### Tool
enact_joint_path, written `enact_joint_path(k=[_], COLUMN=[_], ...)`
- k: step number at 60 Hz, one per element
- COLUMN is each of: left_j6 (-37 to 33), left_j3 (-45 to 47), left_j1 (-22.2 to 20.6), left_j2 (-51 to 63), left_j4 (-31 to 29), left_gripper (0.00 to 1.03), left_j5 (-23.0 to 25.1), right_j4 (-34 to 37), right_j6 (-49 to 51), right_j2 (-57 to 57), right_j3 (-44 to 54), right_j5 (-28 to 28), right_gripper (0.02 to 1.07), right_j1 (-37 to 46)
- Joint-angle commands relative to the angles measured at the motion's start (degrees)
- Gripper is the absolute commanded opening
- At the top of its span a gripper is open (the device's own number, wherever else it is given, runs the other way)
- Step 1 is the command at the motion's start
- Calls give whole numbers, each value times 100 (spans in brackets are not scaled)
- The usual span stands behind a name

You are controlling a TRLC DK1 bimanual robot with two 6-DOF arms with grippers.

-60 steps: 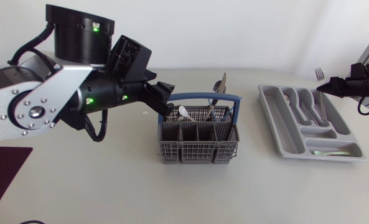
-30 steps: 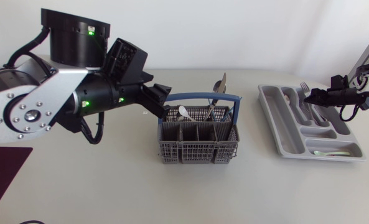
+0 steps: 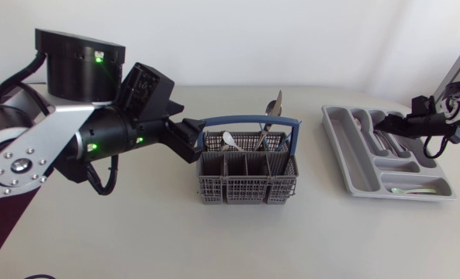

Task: Sort the cutlery from the basket into the organizer compartments.

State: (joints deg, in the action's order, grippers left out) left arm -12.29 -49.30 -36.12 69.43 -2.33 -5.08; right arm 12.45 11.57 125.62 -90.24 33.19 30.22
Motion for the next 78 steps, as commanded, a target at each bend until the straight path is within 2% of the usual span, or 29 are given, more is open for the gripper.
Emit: enact_joint_path(k=[1,8,17,30,38,48,54,69,78], left_j6=[-168,-300,-449,-572,-634,-774,-862,-985,-1047], left_j3=[254,447,773,1089,1318,1467,1520,1502,1379], left_j1=[8,-62,-167,-229,-273,-290,-299,-449,-387], left_j2=[-149,-254,-316,-360,-360,-325,-184,589,959], left_j4=[-75,-198,-215,-154,-66,22,136,409,602], left_gripper=[68,68,59,38,24,10,4,4,4], left_j5=[-54,-54,-54,-46,-2,104,121,297,306], right_j4=[-190,-199,-164,-137,-225,-366,-427,-480,-392], right_j6=[56,170,179,-15,-147,-375,-437,-560,-577], right_j2=[-829,-1541,-2261,-2639,-2446,-2112,-1866,-1128,-969], right_j3=[577,1210,1861,2344,2370,2212,2080,1579,1421], right_j5=[-23,38,126,214,179,153,179,408,680], right_gripper=[72,72,71,47,29,13,13,12,12], right_j1=[-60,-174,-578,-1466,-2055,-2556,-2732,-2960,-3013])
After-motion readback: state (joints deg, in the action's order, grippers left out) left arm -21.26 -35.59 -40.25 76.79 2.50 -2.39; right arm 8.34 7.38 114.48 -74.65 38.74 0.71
